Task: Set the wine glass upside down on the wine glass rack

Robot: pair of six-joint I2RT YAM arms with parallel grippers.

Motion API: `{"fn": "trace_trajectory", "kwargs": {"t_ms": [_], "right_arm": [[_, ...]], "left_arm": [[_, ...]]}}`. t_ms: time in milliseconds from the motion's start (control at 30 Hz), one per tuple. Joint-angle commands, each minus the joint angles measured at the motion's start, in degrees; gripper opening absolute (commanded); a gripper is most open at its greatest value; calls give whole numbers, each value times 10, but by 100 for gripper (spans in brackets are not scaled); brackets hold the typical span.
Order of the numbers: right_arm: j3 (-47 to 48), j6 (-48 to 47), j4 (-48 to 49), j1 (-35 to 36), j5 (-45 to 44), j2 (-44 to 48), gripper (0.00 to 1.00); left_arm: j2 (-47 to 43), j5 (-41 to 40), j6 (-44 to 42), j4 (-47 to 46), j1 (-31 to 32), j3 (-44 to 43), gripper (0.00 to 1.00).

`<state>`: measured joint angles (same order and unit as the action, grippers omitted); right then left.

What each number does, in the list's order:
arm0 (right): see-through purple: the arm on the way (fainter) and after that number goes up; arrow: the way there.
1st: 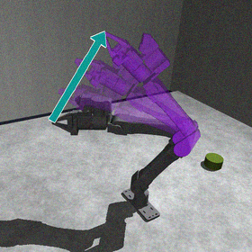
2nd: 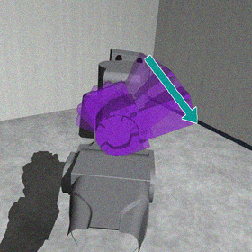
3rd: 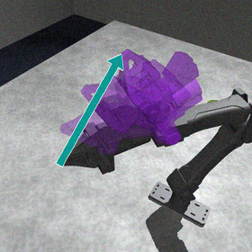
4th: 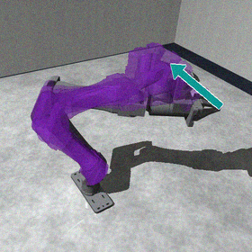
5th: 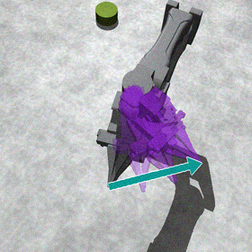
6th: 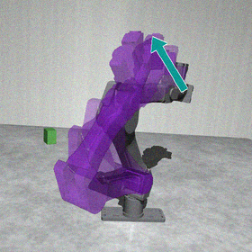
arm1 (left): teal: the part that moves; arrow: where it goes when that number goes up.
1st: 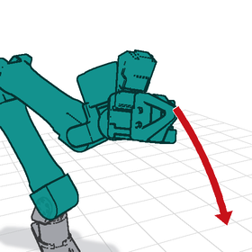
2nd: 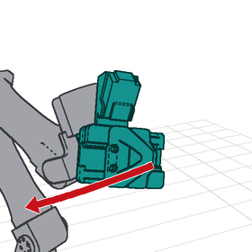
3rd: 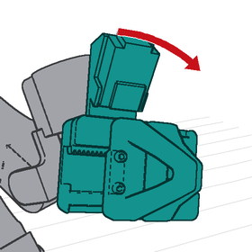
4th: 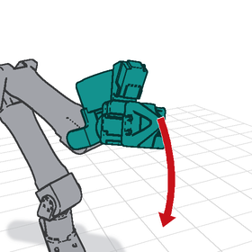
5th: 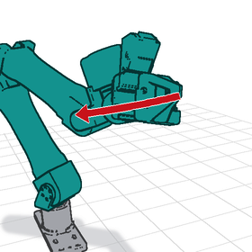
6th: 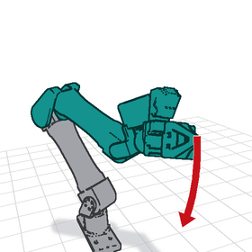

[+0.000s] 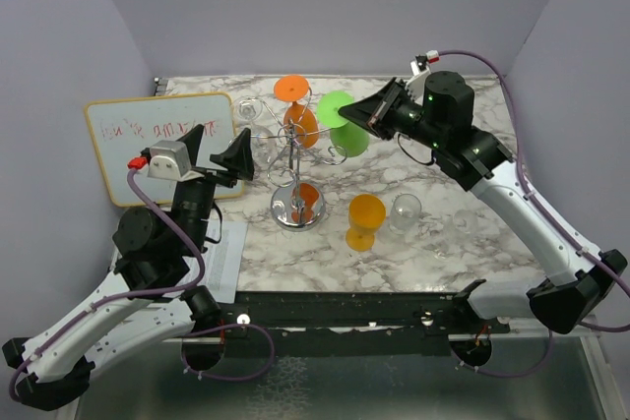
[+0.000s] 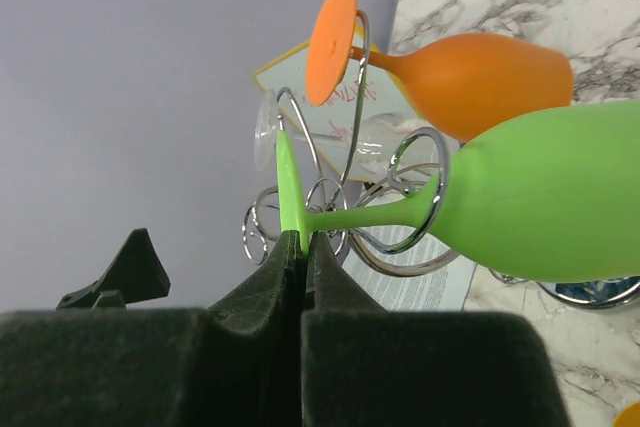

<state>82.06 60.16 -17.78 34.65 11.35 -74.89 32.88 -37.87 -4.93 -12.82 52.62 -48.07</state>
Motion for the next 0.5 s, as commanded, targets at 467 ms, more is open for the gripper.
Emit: {"fn": "trace_trajectory", "kwargs": {"t_ms": [467], "right_arm": [[22, -49, -20, 0, -96, -25, 19]], "left_arm": [[6, -3, 13, 3, 0, -9, 91]]}}
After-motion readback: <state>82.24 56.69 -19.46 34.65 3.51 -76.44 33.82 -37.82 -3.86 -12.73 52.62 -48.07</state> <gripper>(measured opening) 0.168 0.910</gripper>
